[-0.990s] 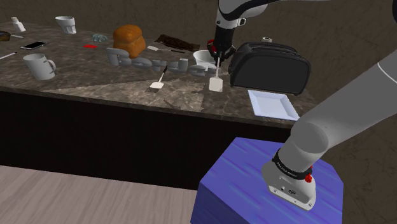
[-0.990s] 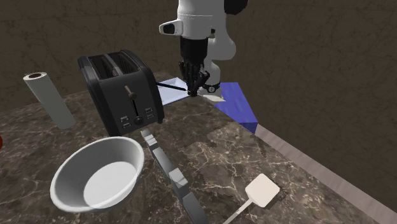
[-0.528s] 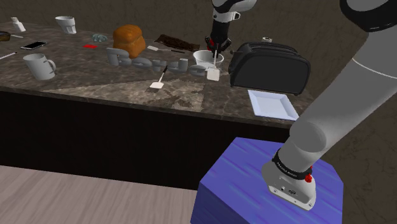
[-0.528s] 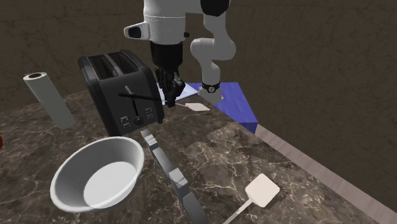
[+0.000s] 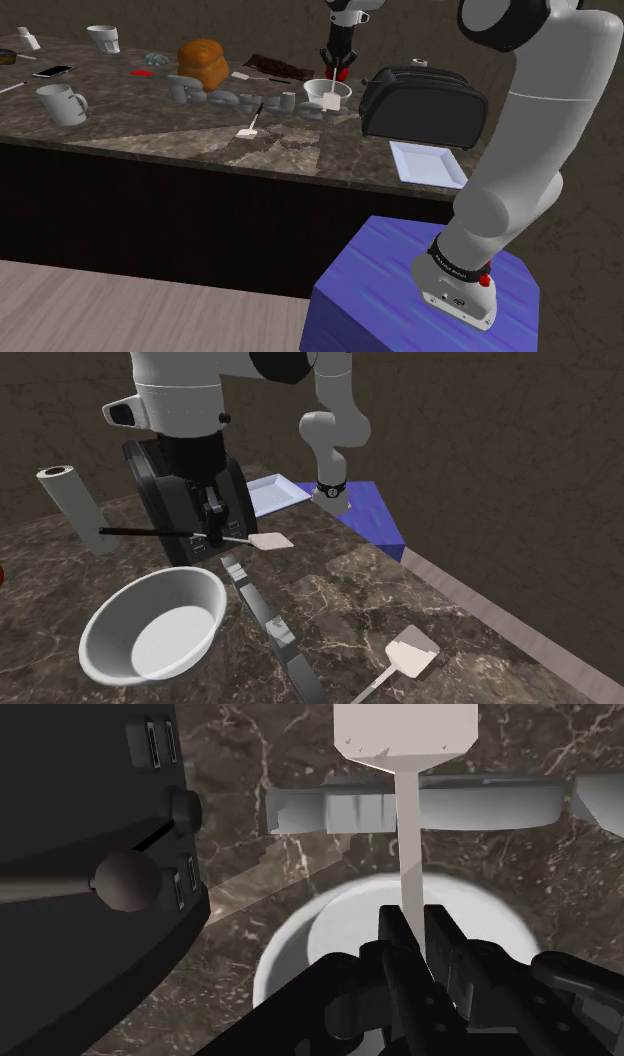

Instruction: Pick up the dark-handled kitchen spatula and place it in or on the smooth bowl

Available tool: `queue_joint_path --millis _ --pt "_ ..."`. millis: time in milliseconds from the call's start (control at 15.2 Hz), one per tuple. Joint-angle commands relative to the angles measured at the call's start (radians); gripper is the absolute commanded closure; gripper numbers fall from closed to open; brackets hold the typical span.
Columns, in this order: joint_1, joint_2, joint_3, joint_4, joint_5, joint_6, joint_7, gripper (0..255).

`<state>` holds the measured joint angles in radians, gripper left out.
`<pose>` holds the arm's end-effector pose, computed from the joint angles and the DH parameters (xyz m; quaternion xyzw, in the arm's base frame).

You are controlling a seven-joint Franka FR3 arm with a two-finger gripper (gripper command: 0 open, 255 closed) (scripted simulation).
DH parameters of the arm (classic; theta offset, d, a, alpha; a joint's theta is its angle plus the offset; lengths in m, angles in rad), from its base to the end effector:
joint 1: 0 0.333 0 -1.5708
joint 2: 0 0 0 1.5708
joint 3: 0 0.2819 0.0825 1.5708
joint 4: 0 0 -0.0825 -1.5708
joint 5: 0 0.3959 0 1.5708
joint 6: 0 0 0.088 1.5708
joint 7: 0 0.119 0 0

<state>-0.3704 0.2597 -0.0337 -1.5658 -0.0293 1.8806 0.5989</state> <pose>0.5978 -0.2565 0.4505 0.8787 -0.4763 0.0293 0.0156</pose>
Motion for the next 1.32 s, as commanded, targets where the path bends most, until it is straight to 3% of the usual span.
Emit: queue_joint_path --millis 0,330,396,462,792,1254 --pt "-0.013 0.079 -0.006 0.122 0.006 -0.042 -0.021 255" --pt "-0.053 0.348 -0.014 0.546 0.024 -0.196 -0.068 255" --pt "-0.063 0.428 -0.015 0.680 0.027 -0.251 -0.076 255" --pt "-0.076 0.551 -0.014 0.895 0.032 -0.341 -0.084 255" --pt "-0.071 0.485 -0.014 0.711 0.029 -0.223 -0.082 255" --pt "-0.068 0.454 -0.014 0.562 0.028 -0.107 -0.080 255"
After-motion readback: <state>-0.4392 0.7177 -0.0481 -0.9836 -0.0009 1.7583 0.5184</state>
